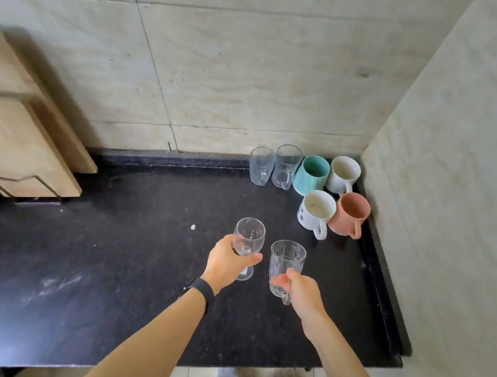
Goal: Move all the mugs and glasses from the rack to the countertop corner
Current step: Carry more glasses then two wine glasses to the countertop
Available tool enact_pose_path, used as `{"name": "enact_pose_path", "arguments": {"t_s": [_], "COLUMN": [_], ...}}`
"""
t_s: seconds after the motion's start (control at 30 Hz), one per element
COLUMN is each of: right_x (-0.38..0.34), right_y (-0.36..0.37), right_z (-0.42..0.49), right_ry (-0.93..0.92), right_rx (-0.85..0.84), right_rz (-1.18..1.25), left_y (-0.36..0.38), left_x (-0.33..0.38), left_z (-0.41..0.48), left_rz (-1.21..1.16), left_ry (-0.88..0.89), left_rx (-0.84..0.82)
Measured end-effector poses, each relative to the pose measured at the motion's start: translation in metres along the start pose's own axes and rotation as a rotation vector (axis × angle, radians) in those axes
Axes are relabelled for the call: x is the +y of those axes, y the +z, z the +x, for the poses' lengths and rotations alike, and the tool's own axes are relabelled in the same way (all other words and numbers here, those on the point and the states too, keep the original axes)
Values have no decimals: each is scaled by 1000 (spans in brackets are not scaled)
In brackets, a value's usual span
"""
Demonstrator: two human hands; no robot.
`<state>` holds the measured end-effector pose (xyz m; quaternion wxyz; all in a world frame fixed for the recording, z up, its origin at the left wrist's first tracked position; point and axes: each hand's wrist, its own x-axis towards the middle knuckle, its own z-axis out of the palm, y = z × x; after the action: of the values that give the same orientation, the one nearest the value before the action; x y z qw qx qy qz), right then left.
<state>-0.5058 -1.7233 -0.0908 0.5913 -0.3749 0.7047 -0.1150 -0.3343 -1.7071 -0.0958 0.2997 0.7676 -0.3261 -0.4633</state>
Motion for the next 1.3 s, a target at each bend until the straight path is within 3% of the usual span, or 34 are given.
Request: {"name": "enact_pose_path", "arguments": {"t_s": [0.6,1.0,1.3], "right_x": [-66,-93,-89], "right_y": [11,18,11], "right_z": [140,168,176], "right_ry": [-100,-64,-137], "right_rx": [-131,-43,8], "right_rz": [3,110,-107], "left_y": [20,33,30], "left_x": [43,54,55], "left_z": [138,171,171], "left_rz": [-26,-6,-11], "left_ry": [73,83,85], "left_rx": [3,47,36]}}
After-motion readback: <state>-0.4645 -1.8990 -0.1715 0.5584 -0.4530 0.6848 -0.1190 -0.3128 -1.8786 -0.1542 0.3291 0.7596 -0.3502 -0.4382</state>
